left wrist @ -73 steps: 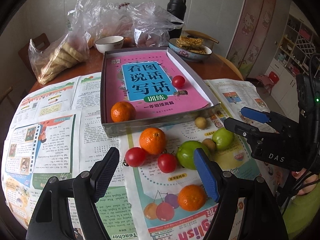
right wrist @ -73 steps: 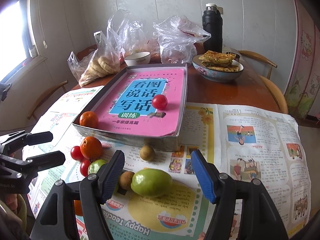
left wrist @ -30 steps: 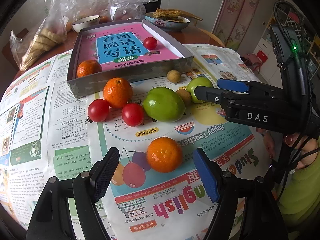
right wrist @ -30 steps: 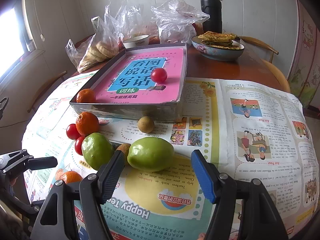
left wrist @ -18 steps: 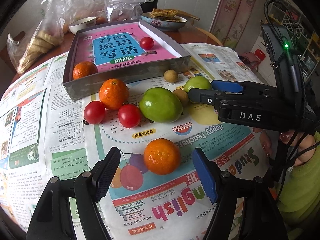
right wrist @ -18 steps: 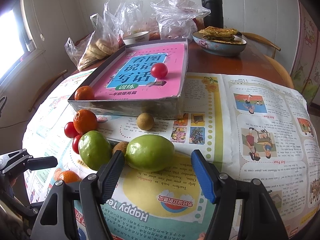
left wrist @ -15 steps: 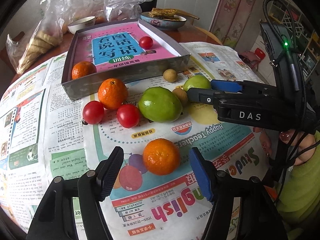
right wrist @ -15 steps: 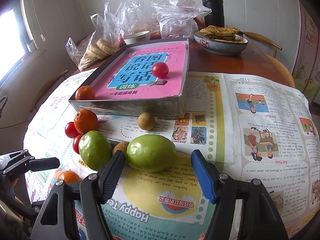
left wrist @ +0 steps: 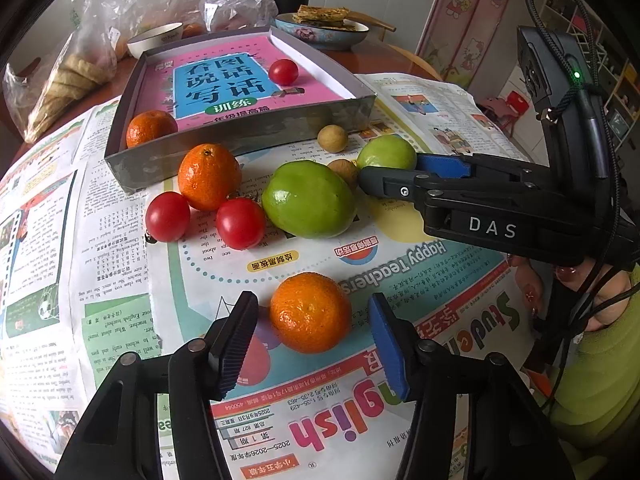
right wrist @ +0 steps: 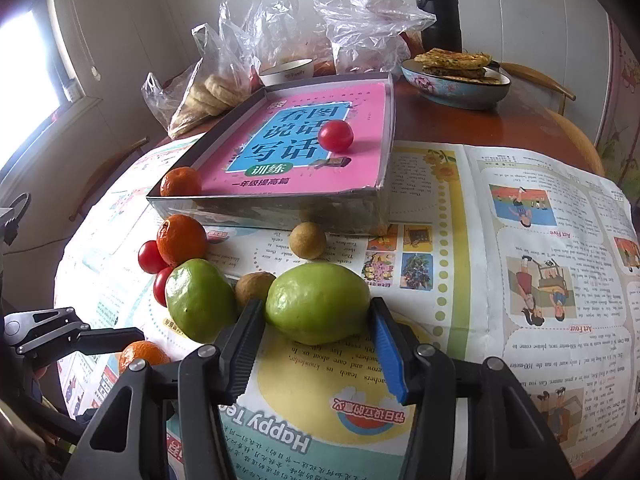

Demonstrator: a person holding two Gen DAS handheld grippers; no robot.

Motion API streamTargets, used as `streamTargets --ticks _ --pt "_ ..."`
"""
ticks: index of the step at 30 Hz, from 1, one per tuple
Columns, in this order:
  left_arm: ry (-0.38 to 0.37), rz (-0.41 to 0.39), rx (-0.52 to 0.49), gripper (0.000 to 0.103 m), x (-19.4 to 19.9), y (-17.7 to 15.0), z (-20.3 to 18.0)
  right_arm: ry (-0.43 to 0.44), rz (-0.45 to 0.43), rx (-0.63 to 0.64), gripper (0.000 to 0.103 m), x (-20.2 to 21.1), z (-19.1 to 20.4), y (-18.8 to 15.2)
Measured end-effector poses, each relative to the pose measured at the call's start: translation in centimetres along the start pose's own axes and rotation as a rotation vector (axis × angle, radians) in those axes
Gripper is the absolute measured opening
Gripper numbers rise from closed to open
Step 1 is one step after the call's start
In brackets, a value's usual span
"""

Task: Organize fruits
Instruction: 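Grasp a green lime with the right tool while the left tool grasps another mandarin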

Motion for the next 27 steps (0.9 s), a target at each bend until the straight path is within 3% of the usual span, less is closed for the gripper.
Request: streamTargets --ticks 4,12,27 --pt "0.005 0.002 0.000 0.057 -0.3 0.0 0.0 -0.001 -0.010 0.001 0.053 0.1 -0.1 0.0" --pt "0.028 -0.014 -0.018 0.040 -0.4 0.1 -0.1 -0.013 -0.023 -0.008 0.052 0.4 -0.6 0.1" --pt "0.028 -0.079 0.063 0.040 2.0 1.7 1.8 -0.019 -0.043 0.004 0.052 1.1 -0.3 0.5"
Point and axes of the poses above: each gripper's, at about its wrist camera, not at the fingertips, and x roughly against the way its jaws point, z to its left, y to its top, the point moved 7 cm from there along -x, roughly the way its jaws point, and after that the axes turned 14 degrees about -z, right-handed, at the moved point
